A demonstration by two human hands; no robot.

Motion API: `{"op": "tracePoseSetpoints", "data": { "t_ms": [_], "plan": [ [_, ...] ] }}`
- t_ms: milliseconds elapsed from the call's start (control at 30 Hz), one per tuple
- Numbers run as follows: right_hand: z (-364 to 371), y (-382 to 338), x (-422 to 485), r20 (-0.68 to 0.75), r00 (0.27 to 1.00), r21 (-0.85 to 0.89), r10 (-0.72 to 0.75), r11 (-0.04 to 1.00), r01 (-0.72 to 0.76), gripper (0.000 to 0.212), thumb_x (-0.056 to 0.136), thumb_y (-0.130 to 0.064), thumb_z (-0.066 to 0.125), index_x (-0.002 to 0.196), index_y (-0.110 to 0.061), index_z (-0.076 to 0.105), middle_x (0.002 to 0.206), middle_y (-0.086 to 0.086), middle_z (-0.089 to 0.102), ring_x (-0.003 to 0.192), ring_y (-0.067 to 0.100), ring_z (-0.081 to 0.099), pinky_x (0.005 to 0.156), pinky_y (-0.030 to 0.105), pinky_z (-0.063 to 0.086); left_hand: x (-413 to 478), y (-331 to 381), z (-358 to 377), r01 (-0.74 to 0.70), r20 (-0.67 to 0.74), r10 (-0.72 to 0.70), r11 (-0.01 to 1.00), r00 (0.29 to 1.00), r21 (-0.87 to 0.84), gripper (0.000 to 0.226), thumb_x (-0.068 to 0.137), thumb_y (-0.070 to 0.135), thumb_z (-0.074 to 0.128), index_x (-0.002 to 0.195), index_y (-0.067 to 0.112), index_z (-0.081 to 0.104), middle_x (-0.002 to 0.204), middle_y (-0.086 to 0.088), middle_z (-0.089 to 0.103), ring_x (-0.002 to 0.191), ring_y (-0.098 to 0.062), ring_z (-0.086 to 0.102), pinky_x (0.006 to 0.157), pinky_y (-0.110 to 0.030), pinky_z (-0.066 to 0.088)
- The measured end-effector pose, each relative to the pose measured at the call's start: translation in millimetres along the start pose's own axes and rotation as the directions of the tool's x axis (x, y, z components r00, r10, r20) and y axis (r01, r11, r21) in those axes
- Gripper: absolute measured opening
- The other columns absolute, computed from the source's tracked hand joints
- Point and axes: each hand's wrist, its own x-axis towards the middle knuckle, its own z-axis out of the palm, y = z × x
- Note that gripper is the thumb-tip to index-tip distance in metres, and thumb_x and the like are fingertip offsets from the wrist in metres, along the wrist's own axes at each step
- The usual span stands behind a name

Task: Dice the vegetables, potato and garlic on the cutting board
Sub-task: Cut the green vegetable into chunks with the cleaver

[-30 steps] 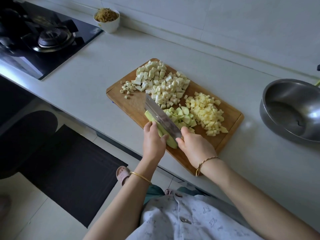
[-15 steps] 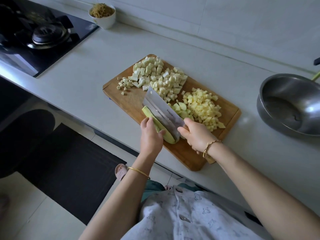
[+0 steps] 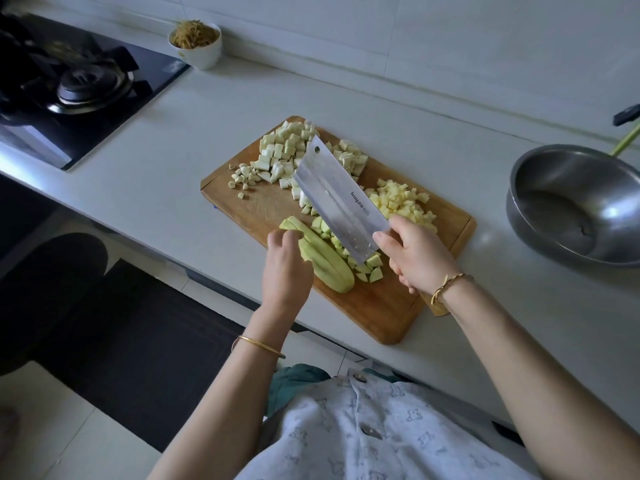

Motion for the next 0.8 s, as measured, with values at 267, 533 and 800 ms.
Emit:
{"op": "tracePoseSetpoints", "data": {
  "t_ms": [267,533,800],
  "plan": [
    [7.7,13.0,-8.4,-0.105,0.994,-0.075,-0.010,0.997,0.003,0.034,0.097,-0.032,0.047,0.072,-0.017,0.031,0.056,0.005,0.045,0.040,0.018,0.037,0.043,0.039,0.044,-4.8,6.2,12.3,-0.413,0.179,0.376,0.867,0.909,0.278,0.037,0.073,0.043,0.074,0.097,0.019,0.058,0.116,0.002,0.049,0.110,-0.022,0.040,0.094,-0.034,0.035],
    [22.2,21.6,-13.6,-0.092,0.996,-0.029,-0.002,1.000,-0.001,0.031,0.098,-0.033,0.046,0.079,-0.010,0.037,0.056,0.003,0.045,0.042,0.016,0.038,0.048,0.031,0.038,-10.2,0.5,22.5,-0.479,0.076,0.483,0.813,0.872,0.332,0.039,0.063,0.037,0.079,0.092,0.019,0.061,0.103,-0.002,0.057,0.094,-0.027,0.054,0.074,-0.037,0.044],
    [17.4,22.1,-17.1,-0.124,0.992,-0.022,0.013,1.000,-0.016,0.032,0.098,-0.035,0.046,0.077,-0.014,0.034,0.057,0.003,0.045,0.045,0.019,0.038,0.049,0.042,0.046,-12.5,-7.1,26.0,-0.498,0.051,0.499,0.840,0.865,0.218,0.041,0.060,0.024,0.079,0.095,0.012,0.063,0.108,-0.006,0.057,0.101,-0.032,0.051,0.082,-0.038,0.046]
  ]
}}
